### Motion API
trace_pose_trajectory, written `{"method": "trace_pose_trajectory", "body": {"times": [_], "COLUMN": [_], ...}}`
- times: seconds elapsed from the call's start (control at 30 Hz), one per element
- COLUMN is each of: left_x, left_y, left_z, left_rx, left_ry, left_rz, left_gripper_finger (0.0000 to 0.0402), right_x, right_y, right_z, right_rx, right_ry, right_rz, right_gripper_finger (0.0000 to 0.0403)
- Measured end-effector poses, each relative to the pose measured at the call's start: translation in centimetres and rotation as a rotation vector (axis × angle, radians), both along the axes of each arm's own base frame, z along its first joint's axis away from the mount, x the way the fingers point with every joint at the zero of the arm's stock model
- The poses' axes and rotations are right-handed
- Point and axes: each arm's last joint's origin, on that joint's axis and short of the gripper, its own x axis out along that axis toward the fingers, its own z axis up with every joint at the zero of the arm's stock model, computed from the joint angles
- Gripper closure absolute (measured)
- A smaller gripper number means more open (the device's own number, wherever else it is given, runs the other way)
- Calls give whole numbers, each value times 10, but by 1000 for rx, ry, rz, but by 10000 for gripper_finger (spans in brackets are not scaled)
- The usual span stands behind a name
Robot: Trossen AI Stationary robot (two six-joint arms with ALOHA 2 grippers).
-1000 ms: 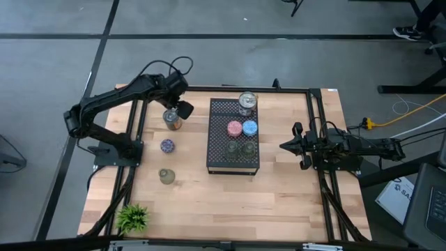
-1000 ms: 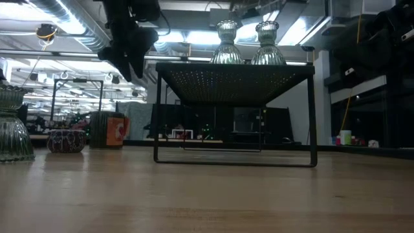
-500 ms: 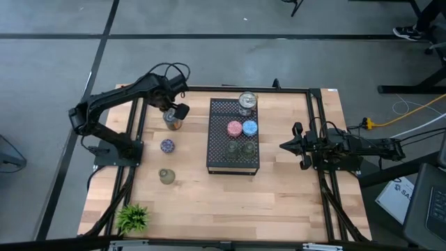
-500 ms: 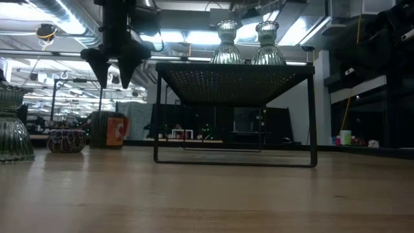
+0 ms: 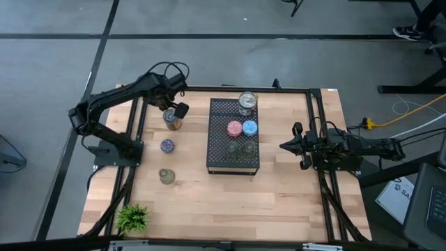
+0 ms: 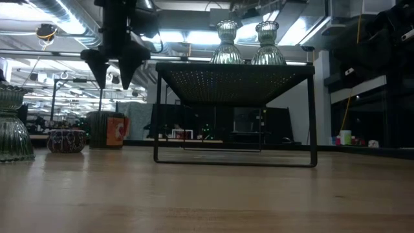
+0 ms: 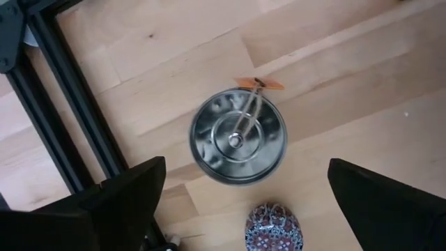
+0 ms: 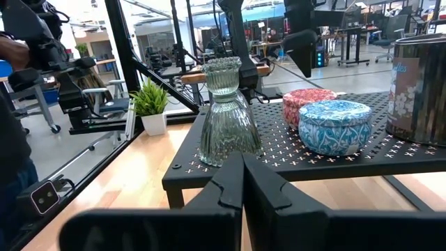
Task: Pick & Place candle stick holders
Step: Put the orange scented candle on the shelf aligned with the other brown scented candle
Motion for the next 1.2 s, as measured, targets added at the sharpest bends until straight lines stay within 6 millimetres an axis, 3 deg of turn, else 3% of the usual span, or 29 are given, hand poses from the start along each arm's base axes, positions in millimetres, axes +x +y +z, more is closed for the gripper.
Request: {"method": "trace_pose_trajectory", "body": {"times": [0.47, 1.2], "left_x": [7, 6], "left_y": [-9, -10], "left_z": [0, 0], "left_rx": [26, 54], "left_ry": [19, 36], "left_rz": [-74, -42], "left_gripper_finger": [3, 3], "right_x": [0, 0], "right_y": [0, 0], "right_z": [0, 0], "right_rx": [0, 0], "right_ry": [0, 0], "right_rz": [0, 0], "right_gripper_finger": [398, 398]}}
